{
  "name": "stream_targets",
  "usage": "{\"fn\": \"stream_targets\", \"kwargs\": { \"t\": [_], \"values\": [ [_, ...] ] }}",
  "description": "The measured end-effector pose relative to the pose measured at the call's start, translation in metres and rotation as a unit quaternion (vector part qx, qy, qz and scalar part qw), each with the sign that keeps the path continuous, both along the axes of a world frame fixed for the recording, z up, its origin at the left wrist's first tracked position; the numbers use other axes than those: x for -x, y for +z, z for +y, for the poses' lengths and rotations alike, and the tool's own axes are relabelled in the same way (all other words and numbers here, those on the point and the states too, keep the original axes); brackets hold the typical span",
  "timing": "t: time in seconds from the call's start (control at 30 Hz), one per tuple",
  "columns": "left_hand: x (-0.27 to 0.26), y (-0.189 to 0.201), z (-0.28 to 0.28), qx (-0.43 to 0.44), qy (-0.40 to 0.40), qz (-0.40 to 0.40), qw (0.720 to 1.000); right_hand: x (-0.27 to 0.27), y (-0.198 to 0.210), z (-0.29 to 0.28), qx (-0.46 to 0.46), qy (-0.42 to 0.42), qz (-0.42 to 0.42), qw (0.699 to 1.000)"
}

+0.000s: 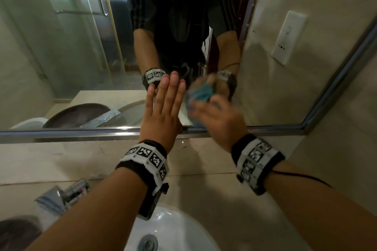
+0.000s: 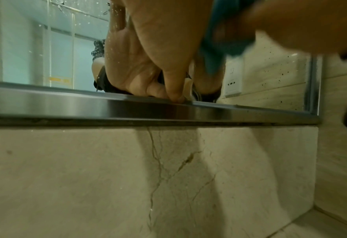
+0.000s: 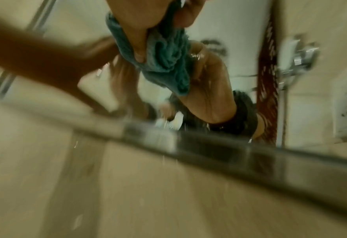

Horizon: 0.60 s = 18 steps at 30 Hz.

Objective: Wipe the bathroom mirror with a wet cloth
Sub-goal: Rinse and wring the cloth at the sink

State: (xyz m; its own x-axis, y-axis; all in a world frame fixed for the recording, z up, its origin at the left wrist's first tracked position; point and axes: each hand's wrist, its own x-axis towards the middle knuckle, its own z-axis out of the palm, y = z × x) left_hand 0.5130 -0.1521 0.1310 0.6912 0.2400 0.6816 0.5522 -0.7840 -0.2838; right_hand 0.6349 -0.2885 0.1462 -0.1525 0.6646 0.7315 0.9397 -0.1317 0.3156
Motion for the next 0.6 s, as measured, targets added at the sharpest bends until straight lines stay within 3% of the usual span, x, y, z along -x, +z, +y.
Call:
{"fn": "stream_targets", "kwargs": {
  "t": [0.07,0.13,0.2,0.27,0.33,0.5,0.6],
  "values": [
    [0.001,0.0,0.0,0.004,-0.001,0.004,1.0,0.001,-0.027,-0.013,0.104,0.007,0.025,0.994],
    [0.001,0.001,0.0,0.007,0.0,0.005,1.0,0.002,-0.016,-0.019,0.12,0.009,0.041,0.992],
    [0.0,0.0,-0.002,0.007,0.001,0.005,1.0,0.008,0.018,-0.011,0.032,0.0,0.081,0.996],
    [0.001,0.0,0.0,0.002,0.0,0.009,1.0,0.009,0.052,0.007,-0.1,0.006,0.163,0.982],
    [0.003,0.001,0.004,-0.001,-0.016,0.007,1.0,0.011,0.06,0.022,-0.133,-0.019,0.128,0.983],
    [0.011,0.003,0.01,-0.013,-0.028,0.029,0.999,0.008,0.004,0.002,0.005,-0.033,0.086,0.996],
    [0.018,0.009,0.011,-0.011,-0.04,0.037,0.998,0.004,0.009,-0.014,0.063,-0.019,0.028,0.997]
  ]
}}
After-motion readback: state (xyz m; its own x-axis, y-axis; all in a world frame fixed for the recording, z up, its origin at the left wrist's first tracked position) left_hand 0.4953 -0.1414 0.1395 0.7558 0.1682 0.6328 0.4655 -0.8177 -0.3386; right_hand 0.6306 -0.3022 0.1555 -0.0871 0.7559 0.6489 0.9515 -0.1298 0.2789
